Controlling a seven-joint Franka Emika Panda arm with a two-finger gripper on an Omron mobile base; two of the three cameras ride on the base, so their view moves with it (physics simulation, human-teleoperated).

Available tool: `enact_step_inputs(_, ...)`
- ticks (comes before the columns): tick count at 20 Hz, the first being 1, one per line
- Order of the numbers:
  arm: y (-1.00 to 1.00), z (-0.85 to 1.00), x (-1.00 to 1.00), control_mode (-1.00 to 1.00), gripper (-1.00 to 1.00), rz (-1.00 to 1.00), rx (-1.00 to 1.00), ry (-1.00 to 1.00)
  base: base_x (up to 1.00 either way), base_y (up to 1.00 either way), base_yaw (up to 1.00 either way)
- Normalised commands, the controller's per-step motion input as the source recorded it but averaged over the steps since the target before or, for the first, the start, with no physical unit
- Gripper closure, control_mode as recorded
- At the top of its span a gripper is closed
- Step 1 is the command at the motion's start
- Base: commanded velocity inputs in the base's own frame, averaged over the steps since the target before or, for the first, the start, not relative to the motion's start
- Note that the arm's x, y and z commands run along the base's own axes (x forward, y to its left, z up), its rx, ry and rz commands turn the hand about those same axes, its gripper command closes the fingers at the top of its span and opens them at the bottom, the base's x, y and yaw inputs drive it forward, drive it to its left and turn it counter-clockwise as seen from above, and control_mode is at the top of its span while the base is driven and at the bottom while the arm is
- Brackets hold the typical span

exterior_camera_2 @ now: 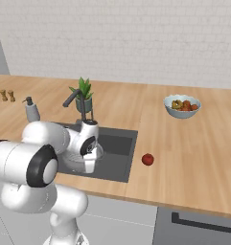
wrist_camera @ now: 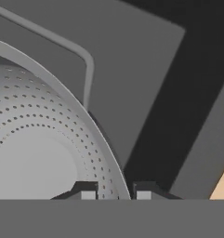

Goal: Put the colander in the sink, put the kiwi, apple in the colander, and turn on the sink faucet and pour water over the colander.

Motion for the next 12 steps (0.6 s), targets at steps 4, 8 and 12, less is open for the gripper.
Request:
enact_step_inputs(4, 0.24, -0.09, 0.0, -1.0, 1.0, 0.0, 0.0, 0.0, 0.0, 0.0, 0.0)
enact_step_inputs(8, 0.26, -0.12, 0.0, -1.0, 1.0, 0.02, 0.0, 0.0, 0.0, 0.0, 0.0)
enact_step_inputs(12, 0.25, -0.14, 0.0, -1.0, 1.0, 0.05, 0.0, 0.0, 0.0, 0.0, 0.0)
